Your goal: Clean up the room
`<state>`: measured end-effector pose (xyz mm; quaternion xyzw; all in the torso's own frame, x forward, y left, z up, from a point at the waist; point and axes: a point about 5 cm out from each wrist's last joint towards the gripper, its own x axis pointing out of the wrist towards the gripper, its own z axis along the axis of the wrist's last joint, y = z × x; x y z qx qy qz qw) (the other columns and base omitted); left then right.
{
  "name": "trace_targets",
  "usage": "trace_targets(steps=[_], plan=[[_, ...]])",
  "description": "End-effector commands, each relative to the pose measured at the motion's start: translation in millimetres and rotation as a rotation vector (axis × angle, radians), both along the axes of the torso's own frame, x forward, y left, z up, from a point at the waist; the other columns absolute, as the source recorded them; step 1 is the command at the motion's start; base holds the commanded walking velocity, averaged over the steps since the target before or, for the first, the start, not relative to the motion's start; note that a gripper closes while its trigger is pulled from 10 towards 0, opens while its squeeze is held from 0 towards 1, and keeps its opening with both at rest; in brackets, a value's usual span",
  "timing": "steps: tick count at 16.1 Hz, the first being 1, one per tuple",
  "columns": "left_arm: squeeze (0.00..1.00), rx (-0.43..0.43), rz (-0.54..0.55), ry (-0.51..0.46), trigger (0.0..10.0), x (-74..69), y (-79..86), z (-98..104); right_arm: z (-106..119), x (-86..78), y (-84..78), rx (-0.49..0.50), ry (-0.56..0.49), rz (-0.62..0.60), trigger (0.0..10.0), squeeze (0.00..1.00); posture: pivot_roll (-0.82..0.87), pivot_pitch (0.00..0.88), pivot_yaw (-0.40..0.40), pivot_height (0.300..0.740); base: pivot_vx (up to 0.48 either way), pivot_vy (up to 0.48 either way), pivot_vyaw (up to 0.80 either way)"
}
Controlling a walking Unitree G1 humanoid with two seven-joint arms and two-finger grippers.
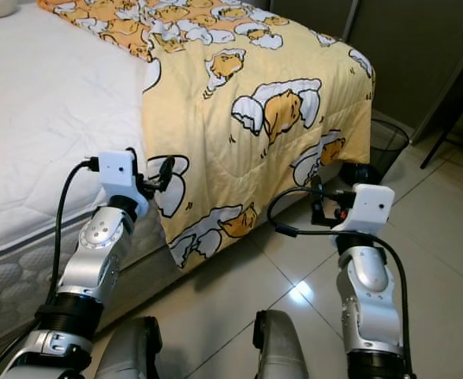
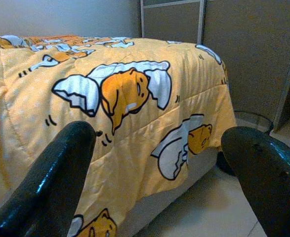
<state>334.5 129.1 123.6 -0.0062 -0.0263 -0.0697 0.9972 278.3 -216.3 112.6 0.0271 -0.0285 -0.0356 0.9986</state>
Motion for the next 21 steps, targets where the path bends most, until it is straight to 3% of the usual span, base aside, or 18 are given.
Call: trace_targets(steps=[1,5,13,16,21], plan=[[0.0,0.033,0.004,-0.002,10.0,3.5,0.1,3,2,1.4,3.7,0.006,-0.018,0.015,10.0,0.0,-0.13,0.0,0.047,0.592,0.0,0.0,0.0],[0.0,0.113,0.001,-0.01,10.0,8.0,1.0,4,3,4.7,7.1,-0.003,-0.026,0.02,10.0,0.0,-0.14,0.0,0.057,0.631,0.0,0.0,0.0],[0.0,0.076,-0.066,0.046,10.0,7.2,-6.8,-9,-6,3.1,4.4,0.001,-0.005,0.008,10.0,0.0,-0.15,0.0,0.068,0.706,0.0,0.0,0.0],[0.0,0.095,-0.1,0.028,10.0,9.0,-11.5,-7,-11,2.0,3.7,0.006,0.007,0.002,10.0,0.0,-0.14,0.0,0.073,0.736,0.0,0.0,0.0],[0.0,0.09,-0.128,-0.029,10.0,15.9,-14.5,7,-13,4.8,6.3,0.012,0.004,0.016,10.0,0.0,-0.13,0.0,0.07,0.74,0.0,0.0,0.0]])
